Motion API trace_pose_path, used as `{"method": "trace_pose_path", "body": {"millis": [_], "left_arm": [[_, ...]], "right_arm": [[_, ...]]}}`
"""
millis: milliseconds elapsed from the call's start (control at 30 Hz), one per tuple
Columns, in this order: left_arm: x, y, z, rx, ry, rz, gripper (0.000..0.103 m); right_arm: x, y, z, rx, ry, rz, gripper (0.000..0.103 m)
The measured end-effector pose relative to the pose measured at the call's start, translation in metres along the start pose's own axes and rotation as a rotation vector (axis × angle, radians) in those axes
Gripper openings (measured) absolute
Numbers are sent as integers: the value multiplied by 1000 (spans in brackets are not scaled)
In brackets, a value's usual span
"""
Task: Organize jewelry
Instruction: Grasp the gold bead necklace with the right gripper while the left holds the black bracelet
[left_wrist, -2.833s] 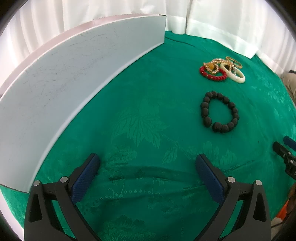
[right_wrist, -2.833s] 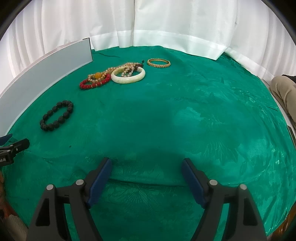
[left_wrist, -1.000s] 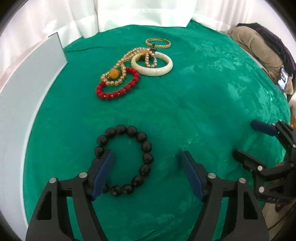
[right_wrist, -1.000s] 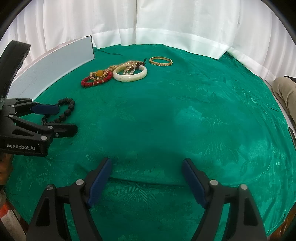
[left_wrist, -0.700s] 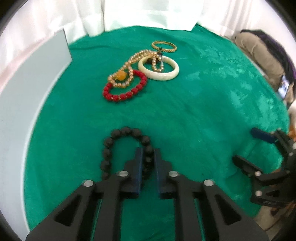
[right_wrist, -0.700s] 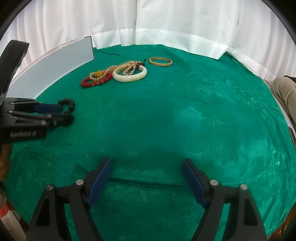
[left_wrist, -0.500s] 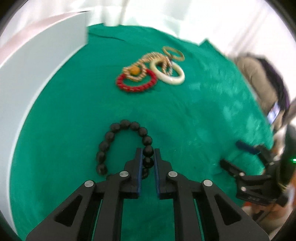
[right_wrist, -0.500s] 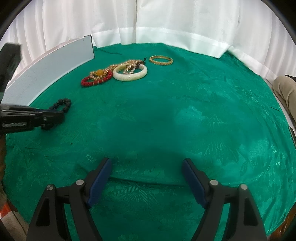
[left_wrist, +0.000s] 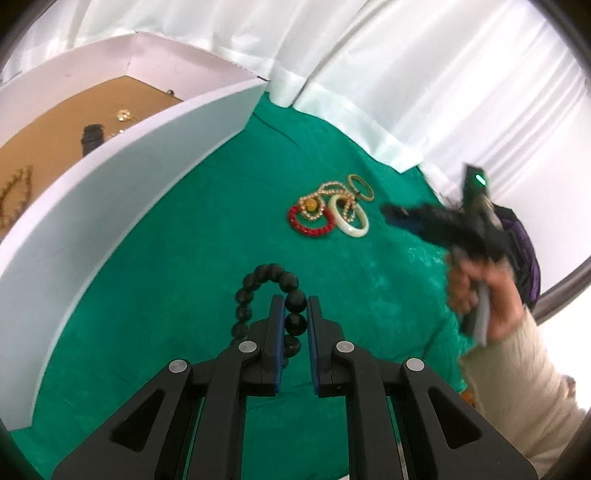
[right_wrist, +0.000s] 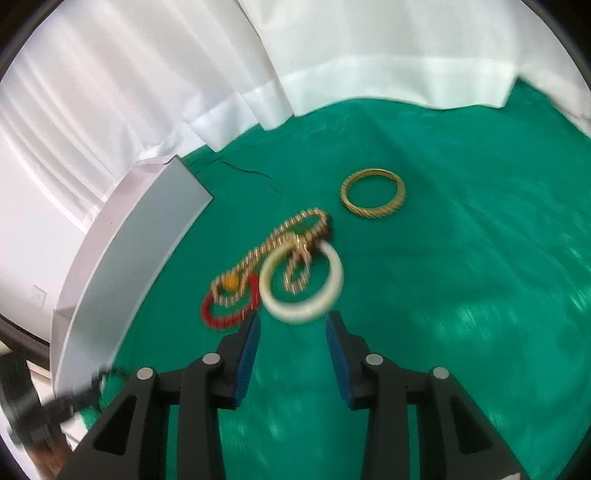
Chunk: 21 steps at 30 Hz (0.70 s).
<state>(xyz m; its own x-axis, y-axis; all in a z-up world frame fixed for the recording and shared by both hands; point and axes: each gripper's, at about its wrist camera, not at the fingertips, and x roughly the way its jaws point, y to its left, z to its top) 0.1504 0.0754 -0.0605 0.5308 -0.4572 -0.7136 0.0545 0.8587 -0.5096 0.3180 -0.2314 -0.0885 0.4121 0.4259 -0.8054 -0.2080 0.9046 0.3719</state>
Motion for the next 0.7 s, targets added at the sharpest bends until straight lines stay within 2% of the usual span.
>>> {"method": "trace_pose_path", "body": {"millis": [133, 233, 433, 500, 533, 600, 700], "left_arm": [[-4, 2, -4, -7, 1, 11, 9], [-5, 5, -5, -13, 5, 16, 9], [1, 8, -5, -21, 17, 19, 9], [2, 8, -5, -24, 20, 18, 9], [3, 7, -5, -24, 22, 19, 9], [7, 7, -4, -25, 25, 22, 9], [8, 7, -2, -33, 22, 23, 9]], "right_arm": [[38, 11, 35, -46, 35, -65, 33], [63, 25, 52, -137, 89, -102, 33], [98, 50, 58, -380, 188, -232, 33], [99, 57, 58, -453, 229, -251, 26], [99, 60, 58, -465, 249, -251, 7], [95, 65, 55, -466, 276, -243, 8], [74, 72, 52, -449, 247, -199, 8]]}}
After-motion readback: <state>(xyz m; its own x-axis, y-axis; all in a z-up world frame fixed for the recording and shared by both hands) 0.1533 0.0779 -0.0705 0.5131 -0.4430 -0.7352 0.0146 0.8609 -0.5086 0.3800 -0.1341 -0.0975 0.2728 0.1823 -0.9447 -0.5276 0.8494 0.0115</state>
